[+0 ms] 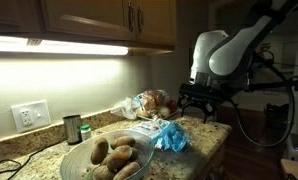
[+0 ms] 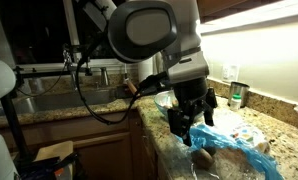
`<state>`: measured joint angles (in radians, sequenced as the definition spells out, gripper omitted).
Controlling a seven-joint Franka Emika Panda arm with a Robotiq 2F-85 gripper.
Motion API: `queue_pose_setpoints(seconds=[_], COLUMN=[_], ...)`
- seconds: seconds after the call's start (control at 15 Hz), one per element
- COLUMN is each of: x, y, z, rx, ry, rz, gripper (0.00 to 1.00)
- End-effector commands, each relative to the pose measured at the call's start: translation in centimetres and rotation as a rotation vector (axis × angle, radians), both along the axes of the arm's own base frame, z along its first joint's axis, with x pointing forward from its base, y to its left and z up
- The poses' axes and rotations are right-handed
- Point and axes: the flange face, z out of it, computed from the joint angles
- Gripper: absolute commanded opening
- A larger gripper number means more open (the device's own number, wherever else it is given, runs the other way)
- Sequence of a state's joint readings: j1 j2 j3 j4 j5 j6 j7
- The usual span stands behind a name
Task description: Pick up a potato from the packaging and put it in the bowl
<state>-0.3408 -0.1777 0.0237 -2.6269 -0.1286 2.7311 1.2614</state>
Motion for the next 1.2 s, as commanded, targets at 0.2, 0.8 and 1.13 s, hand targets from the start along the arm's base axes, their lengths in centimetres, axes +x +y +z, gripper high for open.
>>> queue_pose_setpoints(seconds=[0.2, 0.8, 1.13], x=[1.1, 3.7, 4.3], y=[-2.9, -4.5, -4.4], z=[0.1, -0.4, -0.6], rx=[-0.008, 0.101, 0.168], ry=[-0.009, 0.010, 0.055], rz=[-0.046, 0.069, 0.141], gripper=[1.00, 1.00, 1.00])
